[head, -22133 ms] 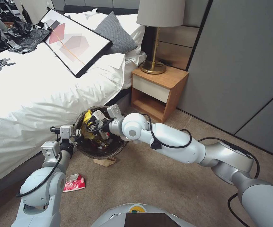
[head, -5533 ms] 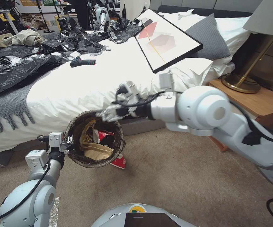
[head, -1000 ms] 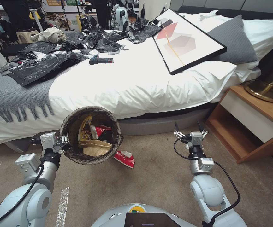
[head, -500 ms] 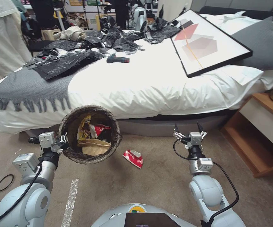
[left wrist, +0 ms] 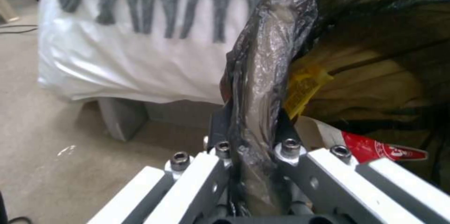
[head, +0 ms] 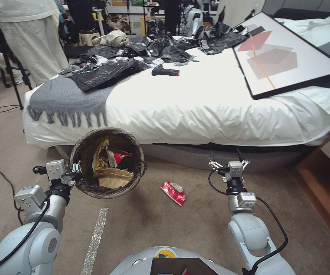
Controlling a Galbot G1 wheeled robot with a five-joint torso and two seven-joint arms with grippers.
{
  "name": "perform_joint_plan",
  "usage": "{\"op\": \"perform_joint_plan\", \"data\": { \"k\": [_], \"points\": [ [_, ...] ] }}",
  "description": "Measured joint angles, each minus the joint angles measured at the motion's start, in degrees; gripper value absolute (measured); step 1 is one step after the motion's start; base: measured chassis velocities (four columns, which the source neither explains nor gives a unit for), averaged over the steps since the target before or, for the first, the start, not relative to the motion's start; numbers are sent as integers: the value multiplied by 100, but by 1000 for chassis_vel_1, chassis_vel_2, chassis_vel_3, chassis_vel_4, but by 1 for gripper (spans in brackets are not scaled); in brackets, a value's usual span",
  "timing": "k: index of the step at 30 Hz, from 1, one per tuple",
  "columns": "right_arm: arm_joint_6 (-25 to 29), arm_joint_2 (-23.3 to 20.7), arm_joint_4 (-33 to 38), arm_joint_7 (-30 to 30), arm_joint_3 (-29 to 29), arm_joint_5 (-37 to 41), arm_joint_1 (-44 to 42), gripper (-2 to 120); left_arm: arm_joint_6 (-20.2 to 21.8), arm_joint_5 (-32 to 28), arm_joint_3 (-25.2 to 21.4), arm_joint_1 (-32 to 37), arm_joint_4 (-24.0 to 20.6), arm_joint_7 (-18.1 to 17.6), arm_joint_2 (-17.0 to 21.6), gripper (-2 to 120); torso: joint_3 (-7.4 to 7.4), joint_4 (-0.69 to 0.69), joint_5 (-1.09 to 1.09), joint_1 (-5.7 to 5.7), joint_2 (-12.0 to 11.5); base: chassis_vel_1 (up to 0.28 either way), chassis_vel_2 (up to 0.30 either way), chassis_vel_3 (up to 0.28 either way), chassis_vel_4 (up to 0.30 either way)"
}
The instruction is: Pick up the trash bin, then pick up the garbage from the floor and place it into the trash bin.
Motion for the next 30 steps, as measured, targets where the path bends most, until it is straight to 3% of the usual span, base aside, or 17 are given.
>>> {"op": "perform_joint_plan", "data": {
  "k": [8,12,15,16,18,19,22,23,26,29,30],
  "points": [
    [-52,-91,59,-8,-97,-26,-39,100,-94,31,8,-1,0,-8,-7,0,0,1,1,0,0,33,32,37,31],
    [-447,-347,256,9,-277,34,-1,100,-107,77,-17,-28,0,-12,-4,0,0,-2,1,0,0,0,0,0,0],
    [-1365,-1034,501,155,-695,565,344,100,-88,128,2,-81,0,-27,-5,0,0,-1,2,0,0,0,0,0,0],
    [-1365,-1034,501,155,-695,565,344,100,-88,128,2,-81,0,-27,-5,0,0,-1,2,0,0,0,0,0,0],
    [-2121,-1685,563,268,-1135,1237,808,100,-58,166,9,-87,0,-34,-12,0,0,1,-1,0,0,0,0,0,0],
    [-2121,-1685,563,268,-1135,1237,808,100,-58,166,9,-87,0,-34,-12,0,0,1,-1,0,0,0,0,0,0],
    [-2904,-2297,279,384,-1848,2509,1835,100,-10,177,3,-29,-1,-34,-16,0,1,1,2,0,-1,0,0,0,0],
    [-2904,-2297,279,384,-1848,2509,1835,100,-10,177,3,-29,-1,-34,-16,0,1,1,2,0,-1,0,0,0,0],
    [-3664,-2579,-106,415,-2522,3785,2879,100,10,265,-36,33,0,-2,-39,0,1,1,1,0,-1,0,0,0,0],
    [-3965,-2615,-311,531,-2827,4335,3243,100,11,284,-38,48,0,6,-50,0,1,2,0,0,-1,0,0,0,0],
    [-4141,-2601,-665,597,-3167,4701,3568,100,12,291,-37,51,0,13,-61,0,1,1,0,0,-1,0,0,0,0]
  ]
}}
